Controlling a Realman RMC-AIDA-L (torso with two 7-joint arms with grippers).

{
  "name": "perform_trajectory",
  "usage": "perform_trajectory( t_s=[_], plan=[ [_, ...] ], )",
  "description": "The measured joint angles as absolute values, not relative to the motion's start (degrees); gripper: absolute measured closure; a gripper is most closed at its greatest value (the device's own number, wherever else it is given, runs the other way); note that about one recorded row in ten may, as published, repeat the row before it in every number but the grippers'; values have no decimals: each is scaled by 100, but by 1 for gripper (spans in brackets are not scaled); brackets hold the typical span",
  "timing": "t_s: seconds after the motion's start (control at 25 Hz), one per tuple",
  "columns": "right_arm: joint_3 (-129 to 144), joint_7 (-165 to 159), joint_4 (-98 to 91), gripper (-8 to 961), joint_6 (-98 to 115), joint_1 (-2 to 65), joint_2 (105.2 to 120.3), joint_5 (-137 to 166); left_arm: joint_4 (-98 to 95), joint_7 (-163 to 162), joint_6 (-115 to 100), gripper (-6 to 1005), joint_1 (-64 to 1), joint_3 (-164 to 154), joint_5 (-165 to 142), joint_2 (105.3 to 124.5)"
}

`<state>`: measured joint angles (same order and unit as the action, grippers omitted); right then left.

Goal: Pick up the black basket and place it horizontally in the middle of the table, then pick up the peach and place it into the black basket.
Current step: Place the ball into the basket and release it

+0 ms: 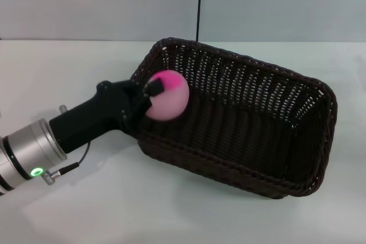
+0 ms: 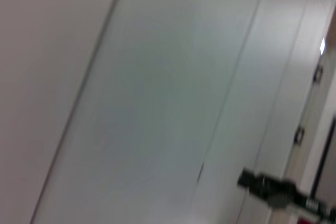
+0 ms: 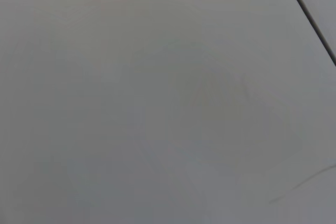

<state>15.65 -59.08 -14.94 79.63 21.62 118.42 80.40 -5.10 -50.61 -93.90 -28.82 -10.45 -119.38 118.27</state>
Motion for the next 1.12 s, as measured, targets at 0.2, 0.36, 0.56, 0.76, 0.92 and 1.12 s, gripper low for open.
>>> perform_trajectory(
  t_s=[0.2, 0.36, 0.56, 0.76, 0.92, 1.12],
  plan=[
    [1568, -5904, -1469, 599, 7946, 2176, 11841, 8042, -566, -5049, -9137, 955, -2834, -1247, -11937, 11833],
    [1573, -5880, -1403, 599, 7902, 2234, 11838, 8042, -690, -5030, -9091, 954, -2650, -1268, -11922, 11819],
    [1573, -5836, -1365, 599, 7894, 2259, 11838, 8042, -883, -5028, -9134, 954, -2488, -1263, -11907, 11807],
    [1573, -5828, -1353, 599, 7892, 2259, 11838, 8042, -1084, -5037, -9252, 954, -2341, -1239, -11880, 11798],
    [1573, -5827, -1346, 599, 7885, 2257, 11838, 8045, -1223, -5079, -9329, 954, -2259, -1237, -11871, 11796],
    [1574, -5827, -1340, 599, 7881, 2250, 11838, 8054, -1294, -5041, -9477, 953, -2186, -1221, -11848, 11795]
  ],
)
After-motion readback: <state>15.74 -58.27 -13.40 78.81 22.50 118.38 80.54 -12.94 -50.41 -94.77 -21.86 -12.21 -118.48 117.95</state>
